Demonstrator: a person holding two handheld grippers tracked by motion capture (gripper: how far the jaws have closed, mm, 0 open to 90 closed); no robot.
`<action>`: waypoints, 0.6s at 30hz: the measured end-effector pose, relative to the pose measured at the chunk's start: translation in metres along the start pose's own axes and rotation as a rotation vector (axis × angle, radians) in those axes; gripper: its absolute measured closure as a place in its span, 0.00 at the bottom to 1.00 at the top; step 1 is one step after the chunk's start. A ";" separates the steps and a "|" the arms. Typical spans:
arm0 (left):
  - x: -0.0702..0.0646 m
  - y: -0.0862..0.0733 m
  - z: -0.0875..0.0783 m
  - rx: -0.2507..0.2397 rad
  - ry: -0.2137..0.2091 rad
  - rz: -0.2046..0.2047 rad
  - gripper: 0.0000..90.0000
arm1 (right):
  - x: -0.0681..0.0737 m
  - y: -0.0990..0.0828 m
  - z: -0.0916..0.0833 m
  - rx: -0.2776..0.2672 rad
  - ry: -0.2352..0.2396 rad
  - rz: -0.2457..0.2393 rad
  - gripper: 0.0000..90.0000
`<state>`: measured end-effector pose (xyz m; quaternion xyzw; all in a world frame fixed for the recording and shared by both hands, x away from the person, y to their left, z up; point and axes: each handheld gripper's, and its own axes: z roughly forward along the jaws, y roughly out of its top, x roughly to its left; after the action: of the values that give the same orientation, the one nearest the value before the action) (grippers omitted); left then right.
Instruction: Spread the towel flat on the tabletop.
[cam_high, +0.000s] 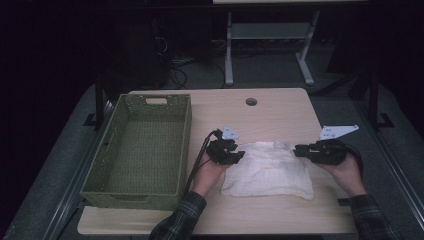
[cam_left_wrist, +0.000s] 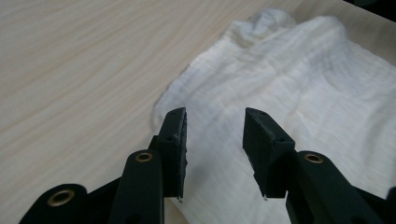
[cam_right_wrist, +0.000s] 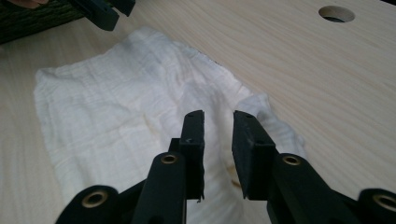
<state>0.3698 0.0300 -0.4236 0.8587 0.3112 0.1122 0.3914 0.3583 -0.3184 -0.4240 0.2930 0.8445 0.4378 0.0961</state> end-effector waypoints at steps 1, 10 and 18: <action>0.003 0.001 0.004 -0.005 -0.002 -0.002 0.63 | -0.003 0.003 0.009 0.002 0.007 0.005 0.79; 0.021 -0.003 0.029 0.024 -0.029 -0.048 0.58 | -0.007 0.005 0.029 0.023 0.053 0.027 0.73; 0.017 -0.005 0.020 0.035 -0.063 -0.037 0.99 | 0.000 0.004 0.034 0.048 0.062 -0.001 0.98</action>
<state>0.3902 0.0309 -0.4417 0.8626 0.3166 0.0722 0.3879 0.3737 -0.2937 -0.4412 0.2810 0.8576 0.4261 0.0631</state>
